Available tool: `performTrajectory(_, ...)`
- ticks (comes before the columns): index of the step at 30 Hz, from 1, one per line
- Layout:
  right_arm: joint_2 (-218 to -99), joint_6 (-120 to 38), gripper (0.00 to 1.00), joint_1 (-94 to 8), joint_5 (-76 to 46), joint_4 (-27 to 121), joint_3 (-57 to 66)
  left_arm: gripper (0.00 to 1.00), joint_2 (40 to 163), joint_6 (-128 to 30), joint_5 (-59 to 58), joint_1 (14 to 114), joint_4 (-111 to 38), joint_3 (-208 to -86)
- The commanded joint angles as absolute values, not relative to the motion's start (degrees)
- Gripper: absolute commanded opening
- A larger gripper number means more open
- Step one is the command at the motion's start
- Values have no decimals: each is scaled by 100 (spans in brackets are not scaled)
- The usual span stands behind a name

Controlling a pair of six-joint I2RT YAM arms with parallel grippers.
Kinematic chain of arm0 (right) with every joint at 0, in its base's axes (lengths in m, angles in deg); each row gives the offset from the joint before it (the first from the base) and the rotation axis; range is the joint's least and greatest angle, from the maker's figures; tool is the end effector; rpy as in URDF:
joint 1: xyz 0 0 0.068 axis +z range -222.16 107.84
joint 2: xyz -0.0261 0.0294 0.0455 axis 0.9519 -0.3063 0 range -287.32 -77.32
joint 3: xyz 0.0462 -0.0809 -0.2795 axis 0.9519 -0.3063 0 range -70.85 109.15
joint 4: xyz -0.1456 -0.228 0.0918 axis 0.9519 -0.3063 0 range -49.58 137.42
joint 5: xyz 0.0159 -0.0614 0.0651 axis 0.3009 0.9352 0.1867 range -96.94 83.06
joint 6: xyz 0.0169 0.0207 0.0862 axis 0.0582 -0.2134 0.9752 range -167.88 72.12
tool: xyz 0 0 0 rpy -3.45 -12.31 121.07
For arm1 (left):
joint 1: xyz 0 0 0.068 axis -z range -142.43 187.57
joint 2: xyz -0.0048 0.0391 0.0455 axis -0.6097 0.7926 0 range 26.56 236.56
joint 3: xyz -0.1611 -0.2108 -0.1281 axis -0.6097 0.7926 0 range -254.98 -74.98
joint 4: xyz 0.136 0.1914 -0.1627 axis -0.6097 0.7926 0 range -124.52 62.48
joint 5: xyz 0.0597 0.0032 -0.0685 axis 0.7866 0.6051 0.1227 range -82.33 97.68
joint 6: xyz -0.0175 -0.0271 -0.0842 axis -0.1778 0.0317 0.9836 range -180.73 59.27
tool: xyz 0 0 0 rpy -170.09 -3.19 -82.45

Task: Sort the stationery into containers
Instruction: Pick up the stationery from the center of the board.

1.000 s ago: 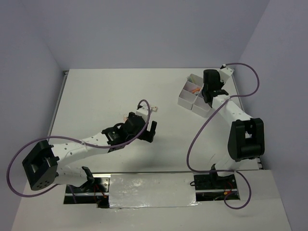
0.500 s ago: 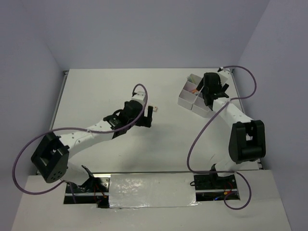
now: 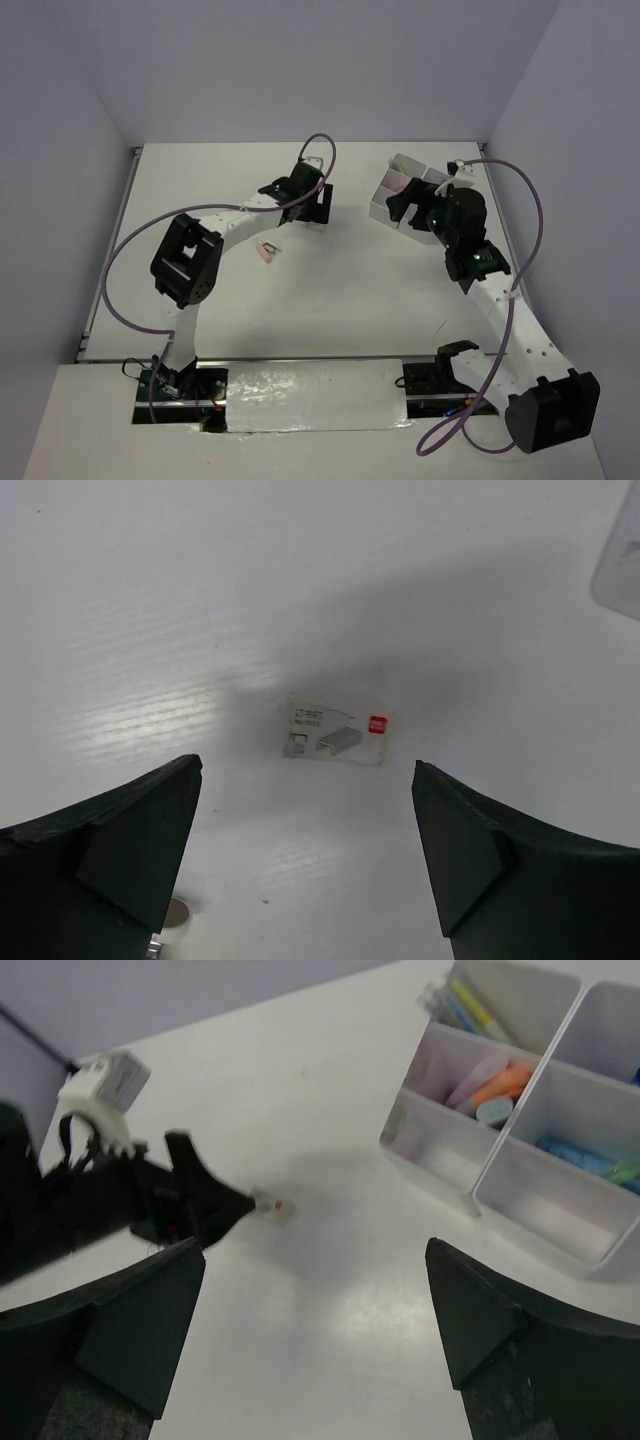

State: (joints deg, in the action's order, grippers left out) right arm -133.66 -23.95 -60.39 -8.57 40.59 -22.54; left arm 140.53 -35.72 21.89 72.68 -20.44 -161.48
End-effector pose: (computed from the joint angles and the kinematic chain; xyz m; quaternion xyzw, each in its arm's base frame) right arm 0.2805 0.0607 0.3339 0.0753 0.7890 0.1976 0.5769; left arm 0.4351 -0.2818 0.2027 0.0291 0.9059 -0.1062 0.4088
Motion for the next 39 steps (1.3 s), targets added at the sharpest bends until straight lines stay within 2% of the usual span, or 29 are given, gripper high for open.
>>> performTrajectory(1, -12928, -2450, 99, -6021, -1537, 3810, -2488, 99, 14449, -3911, 1928, 7176, -1590, -16952)
performTrajectory(6, -12408, -2353, 100, -5959, -1739, 3653, -2586, 99, 15162, -4087, 1901, 7176, -1229, -17562)
performTrajectory(11, -11847, -2336, 100, -5907, -1775, 3555, -2726, 99, 15215, -4061, 1752, 7176, -1412, -17360)
performTrajectory(20, -11538, -2309, 100, -5872, -1950, 3379, -2656, 97, 15434, -4017, 1769, 7299, -1484, -17175)
performTrajectory(23, -11301, -2265, 100, -5871, -1959, 3371, -2691, 91, 15461, -3990, 1953, 7325, -1466, -17123)
performTrajectory(26, -11125, -2265, 100, -5863, -1942, 3353, -2656, 80, 15426, -3973, 2042, 7378, -1510, -17000)
performTrajectory(27, -11107, -2274, 100, -5871, -1951, 3336, -2638, 70, 15426, -3981, 2051, 7378, -1519, -16956)
performTrajectory(29, -11098, -2274, 100, -5863, -2003, 3309, -2594, 59, 15409, -4025, 2007, 7413, -1598, -16938)
performTrajectory(30, -11090, -2274, 100, -5863, -2021, 3318, -2603, 50, 15400, -4051, 1998, 7431, -1615, -16920)
performTrajectory(33, -11098, -2292, 100, -5863, -2039, 3318, -2612, 36, 15251, -4139, 2042, 7510, -1791, -16798)
performTrajectory(39, -11151, -2371, 100, -5871, -1933, 3256, -2612, 35, 14504, -4219, 2042, 7729, -2335, -16525)
